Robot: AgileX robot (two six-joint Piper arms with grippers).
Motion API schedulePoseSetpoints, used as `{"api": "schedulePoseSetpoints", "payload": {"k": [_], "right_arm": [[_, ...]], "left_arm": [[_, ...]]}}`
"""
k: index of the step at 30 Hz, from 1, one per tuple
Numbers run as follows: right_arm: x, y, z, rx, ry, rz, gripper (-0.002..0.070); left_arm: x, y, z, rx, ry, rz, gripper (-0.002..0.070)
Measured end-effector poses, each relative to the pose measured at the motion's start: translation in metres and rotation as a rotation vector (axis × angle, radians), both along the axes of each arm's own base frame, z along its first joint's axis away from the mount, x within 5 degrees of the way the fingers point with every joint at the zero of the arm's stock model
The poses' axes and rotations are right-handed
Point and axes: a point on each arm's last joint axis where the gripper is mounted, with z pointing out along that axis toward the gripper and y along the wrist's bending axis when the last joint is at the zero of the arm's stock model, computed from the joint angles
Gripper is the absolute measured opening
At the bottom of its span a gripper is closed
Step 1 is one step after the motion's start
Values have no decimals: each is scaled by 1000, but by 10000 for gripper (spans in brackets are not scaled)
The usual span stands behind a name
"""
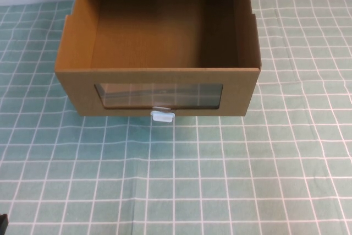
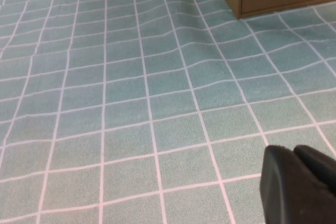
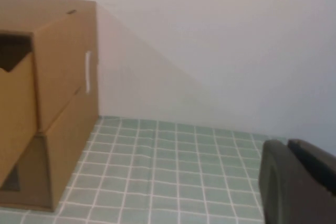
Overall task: Open the shoe box
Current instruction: 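Pull the top drawer of the cardboard box fully open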
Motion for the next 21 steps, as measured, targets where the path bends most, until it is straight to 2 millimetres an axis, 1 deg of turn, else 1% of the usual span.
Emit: {"api": "schedulePoseSetpoints", "payload": {"k": [4, 9, 13, 16, 21], "right_arm": [[2, 8, -9, 5, -12, 76, -14], [4, 10, -24, 100, 91, 79, -13], [2, 11, -38, 100, 147, 72, -14], [-2, 12, -46, 117, 114, 57, -14], [-11, 10, -52, 121, 40, 4, -13]], "left_arm": [[0, 0, 0, 0, 0, 0, -5], [0, 0, 0, 0, 0, 0, -5], [0, 0, 0, 0, 0, 0, -5], [0, 0, 0, 0, 0, 0, -5], [0, 0, 0, 0, 0, 0, -5]]}}
